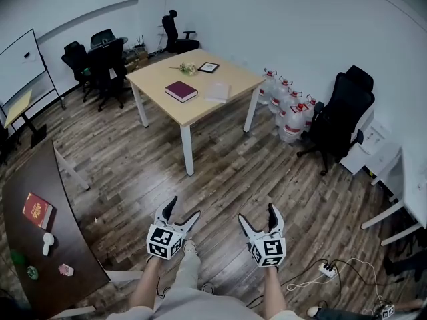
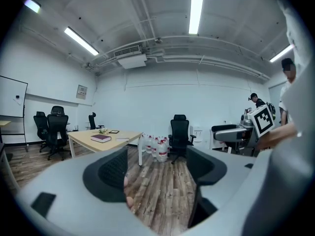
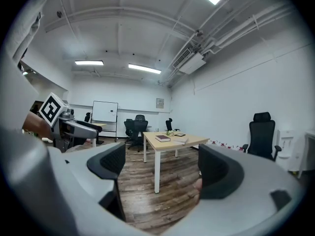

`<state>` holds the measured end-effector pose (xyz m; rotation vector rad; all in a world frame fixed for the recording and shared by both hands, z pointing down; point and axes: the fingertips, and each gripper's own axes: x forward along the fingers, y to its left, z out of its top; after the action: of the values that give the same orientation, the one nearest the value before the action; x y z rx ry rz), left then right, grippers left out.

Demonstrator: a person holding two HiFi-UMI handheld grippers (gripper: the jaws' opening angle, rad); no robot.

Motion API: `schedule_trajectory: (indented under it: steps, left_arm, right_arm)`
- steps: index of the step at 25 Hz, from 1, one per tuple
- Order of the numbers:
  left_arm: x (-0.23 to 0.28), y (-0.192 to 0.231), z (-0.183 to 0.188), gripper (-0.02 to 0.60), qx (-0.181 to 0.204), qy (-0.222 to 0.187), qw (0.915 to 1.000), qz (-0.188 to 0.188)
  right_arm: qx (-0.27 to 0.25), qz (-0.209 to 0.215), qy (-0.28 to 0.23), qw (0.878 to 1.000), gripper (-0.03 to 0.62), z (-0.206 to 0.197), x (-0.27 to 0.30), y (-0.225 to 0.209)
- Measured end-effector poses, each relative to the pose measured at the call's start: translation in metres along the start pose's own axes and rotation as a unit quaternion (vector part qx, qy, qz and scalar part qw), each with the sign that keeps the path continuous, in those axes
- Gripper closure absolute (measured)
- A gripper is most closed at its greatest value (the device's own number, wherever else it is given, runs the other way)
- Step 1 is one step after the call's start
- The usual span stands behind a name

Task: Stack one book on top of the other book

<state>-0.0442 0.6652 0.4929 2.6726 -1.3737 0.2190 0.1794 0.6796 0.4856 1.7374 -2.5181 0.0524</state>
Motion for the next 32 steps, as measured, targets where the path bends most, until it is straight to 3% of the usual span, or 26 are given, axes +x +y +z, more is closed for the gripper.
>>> schedule_trajectory:
  steps: [12, 32]
  left_arm:
    - [0.086, 0.057, 0.004, 0.215, 0.000, 0.000, 0.9999, -0.015]
    - [0.266, 0.220, 0.069, 0.216, 0.006, -0.012, 0.9991, -0.040]
  right_arm:
    - [-0.002, -0.018, 0.005, 1.000, 0.143, -0.004, 0.087, -0.040]
    - [-0.006, -0.048, 0.001, 0.999, 0.146, 0.036, 0.311, -0.104]
